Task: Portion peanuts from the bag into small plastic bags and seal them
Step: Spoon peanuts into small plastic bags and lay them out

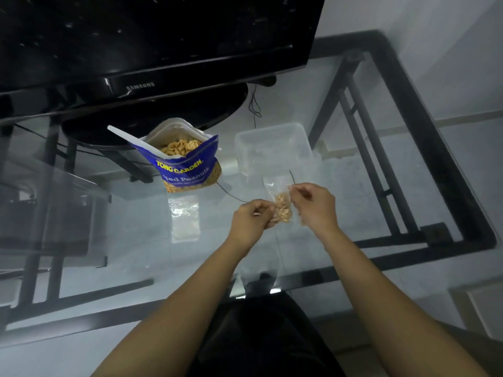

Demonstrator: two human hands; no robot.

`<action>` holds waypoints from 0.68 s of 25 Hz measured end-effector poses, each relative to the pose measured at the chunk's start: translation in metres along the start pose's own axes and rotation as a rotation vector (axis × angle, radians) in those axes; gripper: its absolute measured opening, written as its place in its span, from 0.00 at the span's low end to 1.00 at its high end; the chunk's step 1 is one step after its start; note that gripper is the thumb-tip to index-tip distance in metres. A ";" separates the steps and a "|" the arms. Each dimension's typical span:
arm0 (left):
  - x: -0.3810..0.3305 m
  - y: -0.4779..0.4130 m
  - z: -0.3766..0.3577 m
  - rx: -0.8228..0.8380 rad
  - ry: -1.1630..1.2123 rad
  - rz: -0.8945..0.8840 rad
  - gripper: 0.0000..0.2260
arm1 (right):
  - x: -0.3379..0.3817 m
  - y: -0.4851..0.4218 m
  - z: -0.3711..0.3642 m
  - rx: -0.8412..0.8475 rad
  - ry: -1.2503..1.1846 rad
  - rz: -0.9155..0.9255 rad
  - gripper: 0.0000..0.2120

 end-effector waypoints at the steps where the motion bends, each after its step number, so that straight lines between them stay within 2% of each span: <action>1: 0.004 0.000 -0.007 -0.032 -0.018 0.008 0.06 | -0.005 -0.002 0.000 0.008 0.047 -0.005 0.06; 3: 0.011 -0.002 -0.017 -0.094 -0.072 0.005 0.06 | -0.011 -0.004 -0.001 0.004 0.137 0.003 0.06; 8: 0.020 -0.007 -0.027 -0.173 -0.409 -0.119 0.06 | -0.015 -0.011 -0.008 -0.036 0.381 0.014 0.05; 12: 0.013 -0.003 -0.016 -0.231 -0.595 -0.202 0.13 | -0.004 -0.009 -0.010 -0.058 0.462 0.059 0.09; 15: 0.005 0.003 0.025 -0.320 -0.552 -0.343 0.10 | 0.012 0.002 -0.023 -0.058 0.450 0.259 0.08; 17: 0.006 0.005 0.065 -0.388 -0.586 -0.420 0.09 | 0.020 0.016 -0.049 0.040 0.468 0.435 0.09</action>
Point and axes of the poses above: each hand's wrist, its own y-axis away from the middle knuckle, its own z-axis out of the back of the hand, x = y × z, the point moved 2 cm from there along -y, towards the middle knuckle, and after that the axes turned 2 degrees about y, right-handed, at the moved point
